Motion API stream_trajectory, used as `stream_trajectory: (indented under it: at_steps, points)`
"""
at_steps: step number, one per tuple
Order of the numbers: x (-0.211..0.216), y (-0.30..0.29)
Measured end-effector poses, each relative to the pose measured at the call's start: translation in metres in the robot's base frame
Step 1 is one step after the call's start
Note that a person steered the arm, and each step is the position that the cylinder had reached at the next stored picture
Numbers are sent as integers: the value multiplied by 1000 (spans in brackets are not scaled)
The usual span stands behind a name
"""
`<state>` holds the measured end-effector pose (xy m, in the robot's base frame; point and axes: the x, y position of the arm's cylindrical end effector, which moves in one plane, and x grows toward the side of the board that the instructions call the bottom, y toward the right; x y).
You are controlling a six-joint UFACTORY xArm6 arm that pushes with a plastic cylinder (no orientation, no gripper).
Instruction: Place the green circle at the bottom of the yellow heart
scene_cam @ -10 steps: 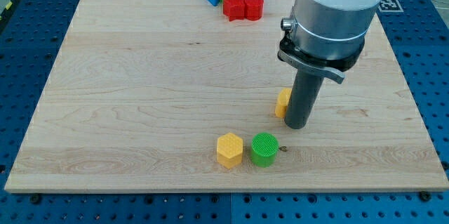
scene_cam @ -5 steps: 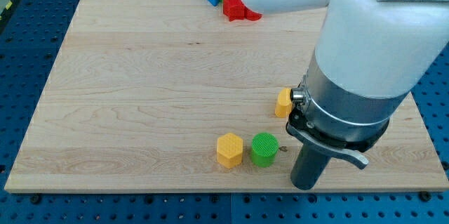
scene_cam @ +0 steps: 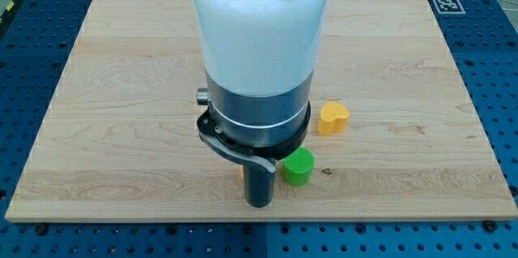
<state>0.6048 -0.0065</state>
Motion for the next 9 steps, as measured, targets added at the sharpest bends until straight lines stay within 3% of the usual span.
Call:
stream_trajectory:
  at_steps: [3, 9]
  points:
    - [-32, 9]
    - [-15, 65]
